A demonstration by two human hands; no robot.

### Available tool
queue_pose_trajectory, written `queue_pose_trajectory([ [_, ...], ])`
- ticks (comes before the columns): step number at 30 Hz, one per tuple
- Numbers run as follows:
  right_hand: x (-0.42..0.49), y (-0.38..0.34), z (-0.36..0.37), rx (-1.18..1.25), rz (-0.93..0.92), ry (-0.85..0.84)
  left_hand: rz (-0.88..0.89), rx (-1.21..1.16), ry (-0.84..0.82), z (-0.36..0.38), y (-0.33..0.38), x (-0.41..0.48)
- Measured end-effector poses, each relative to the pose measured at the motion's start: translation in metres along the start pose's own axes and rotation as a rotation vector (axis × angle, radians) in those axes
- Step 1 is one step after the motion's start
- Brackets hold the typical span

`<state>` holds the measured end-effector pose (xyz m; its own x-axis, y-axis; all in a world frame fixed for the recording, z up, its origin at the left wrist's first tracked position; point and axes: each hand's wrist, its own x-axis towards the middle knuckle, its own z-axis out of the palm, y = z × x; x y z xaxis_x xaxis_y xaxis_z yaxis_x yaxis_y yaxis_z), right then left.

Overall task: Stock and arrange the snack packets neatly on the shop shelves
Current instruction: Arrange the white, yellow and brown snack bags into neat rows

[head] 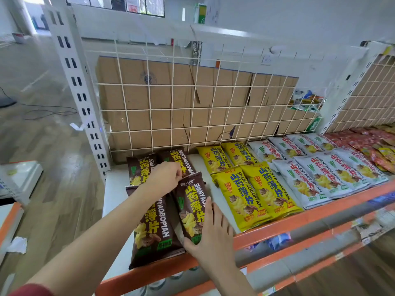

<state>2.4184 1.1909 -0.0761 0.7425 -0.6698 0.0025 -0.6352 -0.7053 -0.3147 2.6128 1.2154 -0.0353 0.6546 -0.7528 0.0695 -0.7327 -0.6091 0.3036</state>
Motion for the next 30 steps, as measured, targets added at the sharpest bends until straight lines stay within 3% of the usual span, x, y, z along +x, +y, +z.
queue_pose_trajectory([
  [2,-0.002,0.001,-0.002,0.041,-0.014,0.003,0.095,0.152,0.127,-0.003,0.002,-0.005],
  [4,-0.004,0.001,-0.005,0.077,-0.064,0.015,0.265,0.104,0.212,-0.003,0.008,-0.013],
  [6,-0.007,0.001,-0.005,0.063,-0.044,0.004,0.459,-0.005,0.118,0.001,0.016,-0.025],
  [8,-0.010,0.002,-0.002,0.057,0.018,-0.085,0.540,0.009,-0.060,0.010,0.022,-0.036],
  [12,-0.012,0.005,0.000,0.050,-0.026,-0.044,0.487,0.225,-0.228,0.025,0.019,-0.041],
  [19,-0.009,0.001,-0.009,0.018,0.006,-0.087,0.459,0.280,-0.206,0.037,0.016,-0.037],
  [26,-0.007,0.005,0.001,-0.026,0.019,0.054,0.232,0.321,-0.158,0.031,0.030,-0.037],
  [30,-0.007,0.011,-0.002,0.041,-0.079,0.036,0.137,0.242,0.110,0.022,0.019,-0.038],
])
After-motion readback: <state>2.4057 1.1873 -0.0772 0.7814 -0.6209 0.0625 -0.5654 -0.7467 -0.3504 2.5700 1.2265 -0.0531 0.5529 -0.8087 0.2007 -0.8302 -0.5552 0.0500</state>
